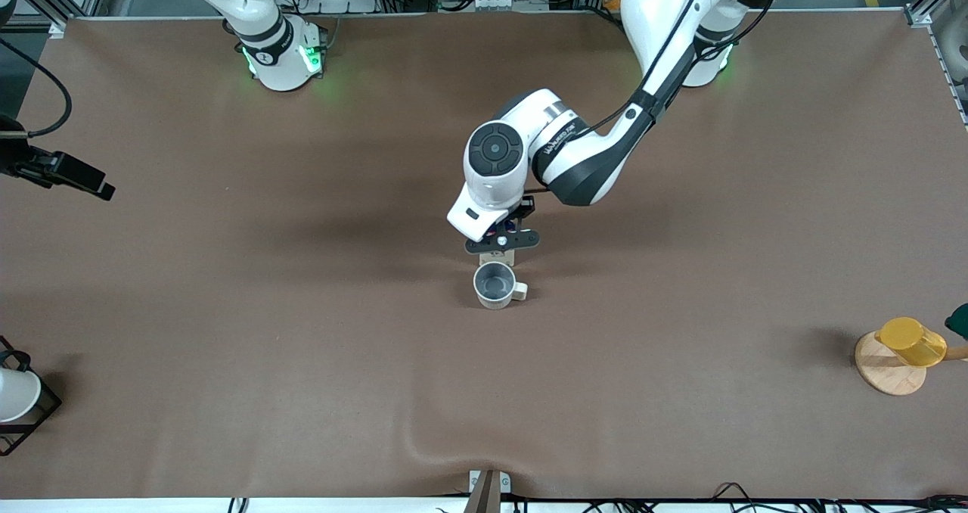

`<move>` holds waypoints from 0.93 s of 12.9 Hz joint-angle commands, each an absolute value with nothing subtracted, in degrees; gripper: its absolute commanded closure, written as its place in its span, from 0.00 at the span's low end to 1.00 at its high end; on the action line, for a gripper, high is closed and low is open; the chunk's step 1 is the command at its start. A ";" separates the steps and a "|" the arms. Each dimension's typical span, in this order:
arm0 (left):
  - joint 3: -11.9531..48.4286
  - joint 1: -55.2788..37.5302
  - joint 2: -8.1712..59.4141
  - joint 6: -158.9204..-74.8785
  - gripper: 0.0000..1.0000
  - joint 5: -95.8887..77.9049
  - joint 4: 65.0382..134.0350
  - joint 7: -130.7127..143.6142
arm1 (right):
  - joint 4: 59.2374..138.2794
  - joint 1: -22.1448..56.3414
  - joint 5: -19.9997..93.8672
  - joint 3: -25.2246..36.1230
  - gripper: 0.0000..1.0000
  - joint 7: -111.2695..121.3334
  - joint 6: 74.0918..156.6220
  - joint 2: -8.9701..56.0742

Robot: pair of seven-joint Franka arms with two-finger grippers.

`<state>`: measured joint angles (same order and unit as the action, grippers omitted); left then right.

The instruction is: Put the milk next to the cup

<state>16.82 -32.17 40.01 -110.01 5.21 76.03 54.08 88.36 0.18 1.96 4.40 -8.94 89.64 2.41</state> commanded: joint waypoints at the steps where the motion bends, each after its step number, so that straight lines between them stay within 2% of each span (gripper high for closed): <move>1: 16.61 -32.52 39.82 -109.86 0.00 6.42 74.71 53.97 | 85.35 0.00 -0.34 3.87 0.00 -9.67 88.16 3.43; 4: 16.70 -32.43 37.98 -109.08 0.00 6.50 74.71 53.70 | 84.46 0.09 -0.53 3.87 0.00 -9.67 87.28 3.52; 10: 16.53 -31.03 29.82 -105.12 0.00 6.68 74.79 53.44 | 84.46 0.35 -0.62 3.87 0.00 -9.67 87.28 3.52; 12: 15.99 -24.73 26.12 -105.12 0.00 6.86 75.14 53.35 | 84.46 0.26 -0.62 3.87 0.00 -9.67 87.28 3.52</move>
